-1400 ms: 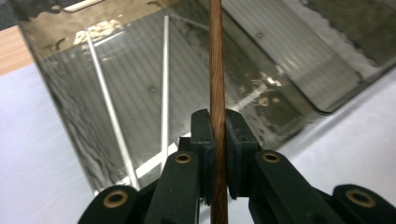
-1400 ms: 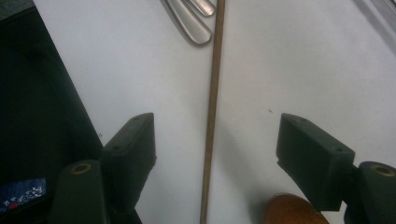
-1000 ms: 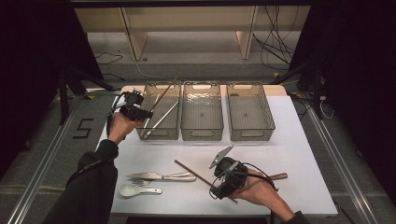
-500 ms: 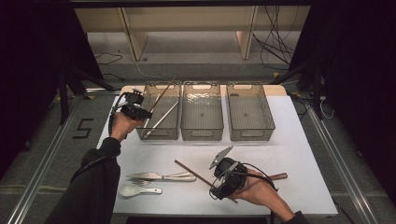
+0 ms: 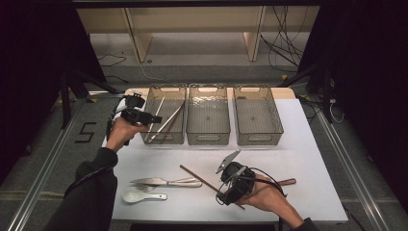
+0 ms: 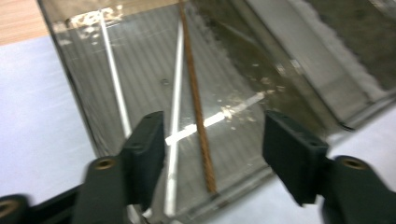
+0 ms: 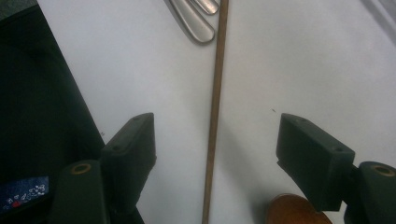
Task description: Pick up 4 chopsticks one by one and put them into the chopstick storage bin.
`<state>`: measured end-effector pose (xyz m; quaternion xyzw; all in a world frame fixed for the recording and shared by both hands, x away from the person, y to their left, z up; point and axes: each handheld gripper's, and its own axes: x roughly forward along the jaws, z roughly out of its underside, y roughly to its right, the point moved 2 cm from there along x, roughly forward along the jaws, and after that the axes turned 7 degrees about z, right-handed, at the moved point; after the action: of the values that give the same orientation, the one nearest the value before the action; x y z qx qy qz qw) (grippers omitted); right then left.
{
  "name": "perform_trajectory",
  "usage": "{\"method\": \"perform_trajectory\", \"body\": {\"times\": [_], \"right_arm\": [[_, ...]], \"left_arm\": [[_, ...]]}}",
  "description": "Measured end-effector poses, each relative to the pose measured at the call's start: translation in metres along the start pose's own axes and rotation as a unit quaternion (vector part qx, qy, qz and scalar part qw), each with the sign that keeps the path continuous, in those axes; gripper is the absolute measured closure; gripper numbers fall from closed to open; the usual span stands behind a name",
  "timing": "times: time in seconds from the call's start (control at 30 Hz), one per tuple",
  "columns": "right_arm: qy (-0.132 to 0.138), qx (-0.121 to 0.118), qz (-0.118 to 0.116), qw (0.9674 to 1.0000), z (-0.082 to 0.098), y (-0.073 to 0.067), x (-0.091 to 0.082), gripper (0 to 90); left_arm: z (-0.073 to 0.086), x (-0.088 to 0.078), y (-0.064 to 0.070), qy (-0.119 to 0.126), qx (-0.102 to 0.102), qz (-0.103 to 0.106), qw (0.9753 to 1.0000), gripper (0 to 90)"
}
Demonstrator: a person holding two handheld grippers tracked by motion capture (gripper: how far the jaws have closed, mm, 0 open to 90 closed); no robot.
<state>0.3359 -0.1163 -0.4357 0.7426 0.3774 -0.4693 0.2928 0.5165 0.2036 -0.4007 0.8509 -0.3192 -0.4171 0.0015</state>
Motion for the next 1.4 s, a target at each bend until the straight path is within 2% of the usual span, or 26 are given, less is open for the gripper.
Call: {"method": "perform_trajectory", "body": {"times": [0.03,0.07,0.1,0.2,0.27,0.47,0.67,0.8,1.03,1.17,1.23,1.4], "right_arm": [[0.000,0.001,0.000,1.0000,0.000,0.000,0.001,29.2],[0.001,0.014,0.000,0.9999,-0.001,-0.002,0.001,29.2],[-0.003,0.005,0.001,1.0000,-0.001,-0.001,0.001,29.2],[-0.006,0.014,0.003,0.9999,-0.002,0.000,0.003,29.3],[-0.010,0.010,0.002,0.9999,-0.003,0.002,0.005,29.3],[-0.018,0.010,0.003,0.9998,-0.006,0.003,0.009,30.4],[-0.024,0.013,0.002,0.9996,-0.009,0.006,0.012,32.7],[-0.031,0.015,0.001,0.9994,-0.012,0.009,0.014,35.8],[-0.055,0.008,-0.003,0.9984,-0.014,0.011,0.022,43.5],[-0.065,0.000,-0.004,0.9979,-0.016,0.012,0.028,49.4],[-0.068,0.000,-0.009,0.9977,-0.017,0.011,0.029,51.4],[-0.078,-0.009,-0.015,0.9968,-0.019,0.009,0.034,57.4]], "left_arm": [[0.002,-0.003,0.004,0.004,0.006,0.007,0.9999,32.5],[0.003,-0.007,0.008,0.009,0.010,0.013,0.9998,30.5],[0.005,-0.010,0.011,0.011,0.016,0.020,0.9996,28.6],[0.012,-0.020,0.023,0.031,0.027,0.041,0.9983,24.3],[0.017,-0.024,0.030,0.040,0.034,0.055,0.9971,23.0],[0.034,-0.028,0.047,0.041,0.065,0.067,0.9948,19.5],[0.047,-0.033,0.065,0.063,0.089,0.087,0.9902,17.9],[0.055,-0.034,0.077,0.067,0.108,0.101,0.9868,16.9],[0.067,-0.032,0.093,0.077,0.125,0.111,0.9829,16.5],[0.073,-0.033,0.097,0.078,0.131,0.115,0.9815,16.3],[0.077,-0.034,0.099,0.078,0.140,0.113,0.9806,16.2],[0.085,-0.035,0.100,0.073,0.150,0.106,0.9803,16.2]]}}
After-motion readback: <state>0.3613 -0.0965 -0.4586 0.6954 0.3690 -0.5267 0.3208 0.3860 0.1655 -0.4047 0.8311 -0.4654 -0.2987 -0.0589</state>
